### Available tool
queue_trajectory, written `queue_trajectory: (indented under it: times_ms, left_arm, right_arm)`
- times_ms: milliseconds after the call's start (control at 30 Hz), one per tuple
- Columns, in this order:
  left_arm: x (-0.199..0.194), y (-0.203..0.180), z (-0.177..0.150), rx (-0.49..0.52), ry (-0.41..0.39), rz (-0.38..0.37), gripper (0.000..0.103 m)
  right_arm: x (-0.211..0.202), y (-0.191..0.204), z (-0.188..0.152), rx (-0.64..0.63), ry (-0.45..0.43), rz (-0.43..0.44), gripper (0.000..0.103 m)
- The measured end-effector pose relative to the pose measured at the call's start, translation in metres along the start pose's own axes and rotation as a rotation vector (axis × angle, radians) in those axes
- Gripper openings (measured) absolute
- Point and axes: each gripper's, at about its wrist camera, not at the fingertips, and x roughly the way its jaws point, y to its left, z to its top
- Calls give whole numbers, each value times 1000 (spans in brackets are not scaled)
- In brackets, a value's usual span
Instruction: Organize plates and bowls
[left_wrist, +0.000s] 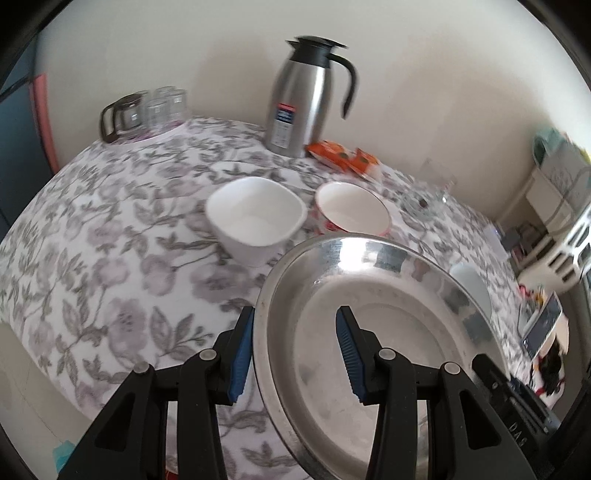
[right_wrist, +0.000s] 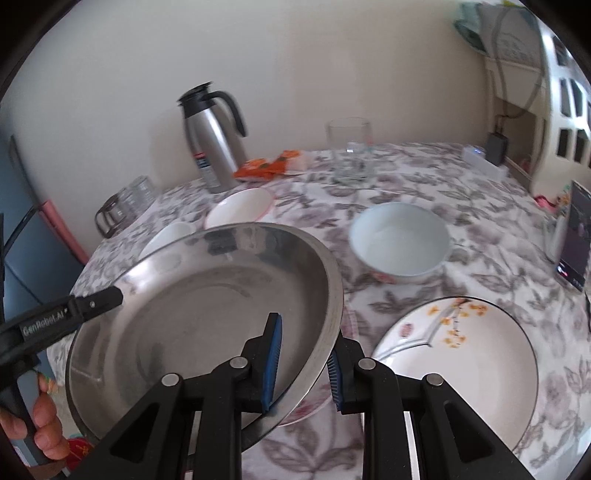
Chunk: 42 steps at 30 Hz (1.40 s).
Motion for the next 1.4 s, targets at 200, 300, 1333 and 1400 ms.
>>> queue_trajectory:
  times_ms: [200, 300, 1333, 1400]
  left_arm:
    - [16, -25, -2, 61, 26, 11, 46]
    - [21, -33, -1, 84, 28, 14, 46]
    - [60, -37, -10, 164, 112, 107, 46]
    - [63, -38, -11, 174, 126, 110, 46]
  right_arm:
    - [7, -23, 1, 45, 19, -30, 25]
    - [13, -30, 0, 61, 34, -41, 25]
    - [55, -30, -15, 22, 172, -90, 27]
    - [55, -30, -15, 18, 175, -93, 27]
